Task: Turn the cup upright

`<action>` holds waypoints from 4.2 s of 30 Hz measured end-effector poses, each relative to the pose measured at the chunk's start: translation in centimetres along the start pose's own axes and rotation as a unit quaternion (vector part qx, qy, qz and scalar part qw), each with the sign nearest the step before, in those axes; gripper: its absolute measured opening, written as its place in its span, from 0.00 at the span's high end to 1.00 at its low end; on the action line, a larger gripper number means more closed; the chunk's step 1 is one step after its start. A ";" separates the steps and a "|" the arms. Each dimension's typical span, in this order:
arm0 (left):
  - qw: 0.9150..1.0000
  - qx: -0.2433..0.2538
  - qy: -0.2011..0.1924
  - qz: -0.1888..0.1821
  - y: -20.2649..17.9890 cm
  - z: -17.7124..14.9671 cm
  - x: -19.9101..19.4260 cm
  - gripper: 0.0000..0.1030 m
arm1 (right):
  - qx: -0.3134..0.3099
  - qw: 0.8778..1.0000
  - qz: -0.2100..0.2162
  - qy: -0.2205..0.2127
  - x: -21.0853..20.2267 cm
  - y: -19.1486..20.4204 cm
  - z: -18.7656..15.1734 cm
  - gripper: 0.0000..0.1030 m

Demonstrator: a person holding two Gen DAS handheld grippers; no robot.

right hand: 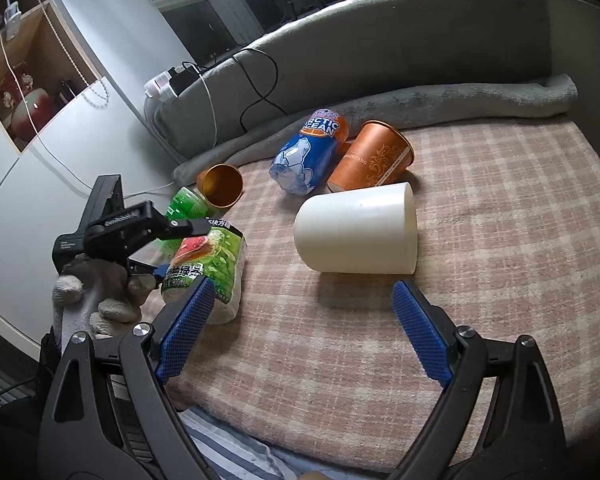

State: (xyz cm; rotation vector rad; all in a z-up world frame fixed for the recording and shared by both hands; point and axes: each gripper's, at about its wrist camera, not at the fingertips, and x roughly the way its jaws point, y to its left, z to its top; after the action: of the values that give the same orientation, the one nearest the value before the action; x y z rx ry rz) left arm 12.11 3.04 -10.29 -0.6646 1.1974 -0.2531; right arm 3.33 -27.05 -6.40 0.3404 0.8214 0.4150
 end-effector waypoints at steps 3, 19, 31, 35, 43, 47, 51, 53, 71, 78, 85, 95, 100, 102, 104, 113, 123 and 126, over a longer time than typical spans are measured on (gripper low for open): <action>1.000 0.003 0.008 0.005 0.1 0.1 0.4 0.17 | 0.009 1.000 -0.001 0.000 0.0 -0.3 0.0 0.10; 0.997 0.078 -0.017 0.024 -2.5 -1.4 -0.5 0.23 | 0.031 0.999 -0.012 -0.007 -0.1 -1.2 -0.1 0.10; 0.979 0.165 -0.104 0.063 -5.7 -3.1 -2.4 0.24 | 0.027 0.999 -0.016 -0.011 -0.2 -0.9 -0.2 0.10; 0.973 0.179 -0.120 0.078 -6.0 -3.2 -2.2 0.25 | 0.027 0.999 -0.017 -0.011 -0.2 -0.8 -0.3 0.10; 0.956 0.217 -0.158 0.120 -6.7 -3.6 -2.5 0.25 | 0.033 0.999 -0.019 -0.010 -0.2 -1.1 -0.3 0.10; 0.945 0.242 -0.167 0.142 -7.0 -3.9 -2.2 0.26 | 0.034 0.999 -0.018 -0.009 -0.1 -1.1 -0.4 0.10; 0.937 0.263 -0.170 0.158 -7.2 -4.2 -1.5 0.26 | 0.032 0.999 -0.021 -0.012 -0.1 -1.1 -0.3 0.10; 0.934 0.270 -0.169 0.160 -7.3 -4.4 -1.2 0.26 | 0.031 0.999 -0.024 -0.014 -0.2 -1.2 -0.3 0.10; 0.929 0.293 -0.177 0.140 -7.4 -5.4 -0.1 0.26 | 0.030 0.999 -0.029 -0.016 -0.5 -1.3 -0.1 0.10; 0.933 0.283 -0.189 0.115 -6.9 -5.7 -0.3 0.26 | 0.014 0.999 -0.043 -0.026 -0.6 -0.3 0.2 0.10; 0.937 0.273 -0.193 0.101 -6.5 -5.6 -0.5 0.25 | -0.014 0.998 -0.057 -0.036 -0.3 1.0 0.4 0.10; 0.946 0.266 -0.167 0.081 -6.0 -5.6 -0.4 0.22 | -0.038 0.996 -0.070 -0.045 -0.2 2.5 0.5 0.10; 0.941 0.281 -0.170 0.081 -6.0 -6.5 -1.3 0.21 | -0.042 0.995 -0.074 -0.053 -0.2 2.7 0.7 0.10; 0.939 0.286 -0.171 0.080 -6.0 -6.8 -1.8 0.21 | -0.044 0.995 -0.073 -0.055 -0.2 2.8 0.8 0.10; 0.938 0.289 -0.176 0.082 -5.9 -7.2 -2.4 0.21 | -0.050 0.994 -0.076 -0.059 -0.1 3.1 0.8 0.10; 0.913 0.295 -0.267 0.088 -5.7 -8.8 -7.6 0.21 | -0.096 0.982 -0.120 -0.112 -1.0 4.9 1.3 0.10; 0.855 0.288 -0.411 0.131 -6.7 -9.9 -12.3 0.19 | -0.124 0.957 -0.184 -0.188 -2.0 6.6 2.0 0.00; 0.850 0.277 -0.428 0.134 -6.8 -9.8 -12.8 0.19 | -0.138 0.944 -0.214 -0.212 -2.3 7.1 2.0 0.00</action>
State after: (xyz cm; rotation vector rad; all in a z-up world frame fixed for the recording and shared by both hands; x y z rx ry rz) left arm -0.44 1.00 1.73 -0.0462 0.2990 -0.0358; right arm 1.85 -22.30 -0.51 -0.0183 0.3873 0.0387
